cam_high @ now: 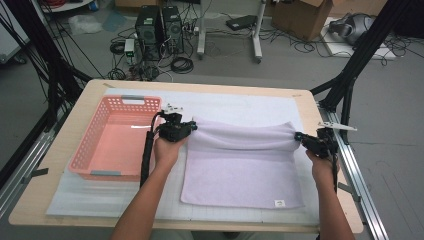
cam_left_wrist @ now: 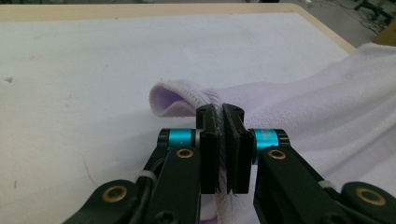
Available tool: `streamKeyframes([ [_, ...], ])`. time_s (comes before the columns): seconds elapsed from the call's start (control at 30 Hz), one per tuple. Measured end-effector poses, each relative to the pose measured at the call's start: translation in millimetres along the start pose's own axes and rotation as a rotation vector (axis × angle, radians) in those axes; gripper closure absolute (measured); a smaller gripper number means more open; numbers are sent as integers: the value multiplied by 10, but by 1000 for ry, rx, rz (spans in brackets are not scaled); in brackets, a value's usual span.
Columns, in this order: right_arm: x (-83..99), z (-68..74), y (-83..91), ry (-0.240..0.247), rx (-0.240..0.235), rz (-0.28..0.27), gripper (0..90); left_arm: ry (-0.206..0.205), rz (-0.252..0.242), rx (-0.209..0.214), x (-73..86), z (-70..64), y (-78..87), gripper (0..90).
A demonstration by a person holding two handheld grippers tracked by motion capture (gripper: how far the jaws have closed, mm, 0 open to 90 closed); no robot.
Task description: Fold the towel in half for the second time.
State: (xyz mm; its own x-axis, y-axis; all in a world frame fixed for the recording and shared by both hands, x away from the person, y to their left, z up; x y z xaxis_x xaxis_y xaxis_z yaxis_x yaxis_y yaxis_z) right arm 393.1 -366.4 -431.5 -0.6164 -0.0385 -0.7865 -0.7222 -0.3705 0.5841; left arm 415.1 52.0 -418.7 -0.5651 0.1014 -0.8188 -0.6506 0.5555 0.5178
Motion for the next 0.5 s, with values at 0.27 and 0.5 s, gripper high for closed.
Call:
streamKeyframes([
  [0.27,258,123,270,24,-19,-20,863,-78,10,48,230,-155,262,851],
  [0.5,469,210,411,40,-31,-12,863,-95,29,66,485,-230,382,850],
])
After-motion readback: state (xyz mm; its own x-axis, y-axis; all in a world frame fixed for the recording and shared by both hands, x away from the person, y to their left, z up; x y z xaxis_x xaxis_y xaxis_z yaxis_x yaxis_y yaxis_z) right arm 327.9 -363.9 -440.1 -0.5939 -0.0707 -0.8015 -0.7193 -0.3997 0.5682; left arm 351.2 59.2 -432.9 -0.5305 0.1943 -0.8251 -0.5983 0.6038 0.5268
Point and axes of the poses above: each handheld gripper's, and its own axes: y roughly backward along the jaws, x roughly out of its underside, z roughly to its left, the point moved 5 cm from there along -y, roughly forward along the jaws, and after that the axes turned 2 degrees about z, right-handed, at the moved point
